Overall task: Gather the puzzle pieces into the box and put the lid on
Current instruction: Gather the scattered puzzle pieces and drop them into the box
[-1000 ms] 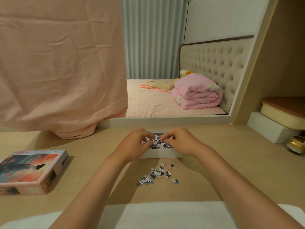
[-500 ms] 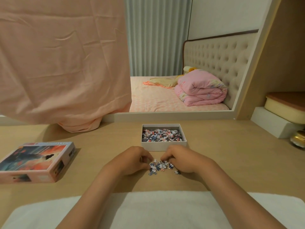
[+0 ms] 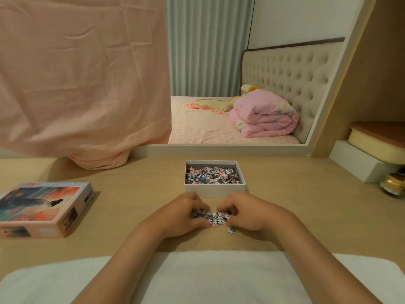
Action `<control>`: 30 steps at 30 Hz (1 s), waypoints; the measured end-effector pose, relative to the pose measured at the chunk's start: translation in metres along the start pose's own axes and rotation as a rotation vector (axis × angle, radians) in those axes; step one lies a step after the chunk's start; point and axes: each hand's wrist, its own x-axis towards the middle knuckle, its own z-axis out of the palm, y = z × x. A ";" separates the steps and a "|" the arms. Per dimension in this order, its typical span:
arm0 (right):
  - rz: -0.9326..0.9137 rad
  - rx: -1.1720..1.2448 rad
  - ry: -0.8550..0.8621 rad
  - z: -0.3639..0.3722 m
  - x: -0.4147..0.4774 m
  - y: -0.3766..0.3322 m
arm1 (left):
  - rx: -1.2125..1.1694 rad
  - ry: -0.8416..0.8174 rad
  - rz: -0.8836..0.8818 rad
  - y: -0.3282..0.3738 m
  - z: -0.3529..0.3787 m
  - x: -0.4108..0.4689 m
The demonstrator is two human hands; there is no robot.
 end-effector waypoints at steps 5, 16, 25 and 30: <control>0.089 0.160 0.020 -0.006 -0.001 0.007 | 0.093 -0.029 -0.096 -0.011 -0.018 -0.016; 0.127 0.262 0.082 0.002 0.015 -0.008 | 0.061 -0.015 -0.066 -0.005 -0.010 -0.006; 0.090 0.107 0.032 0.007 0.019 -0.011 | 0.118 -0.118 -0.100 0.000 -0.007 -0.012; 0.080 0.170 0.068 0.011 0.028 -0.022 | 0.074 -0.082 -0.067 0.001 0.001 -0.001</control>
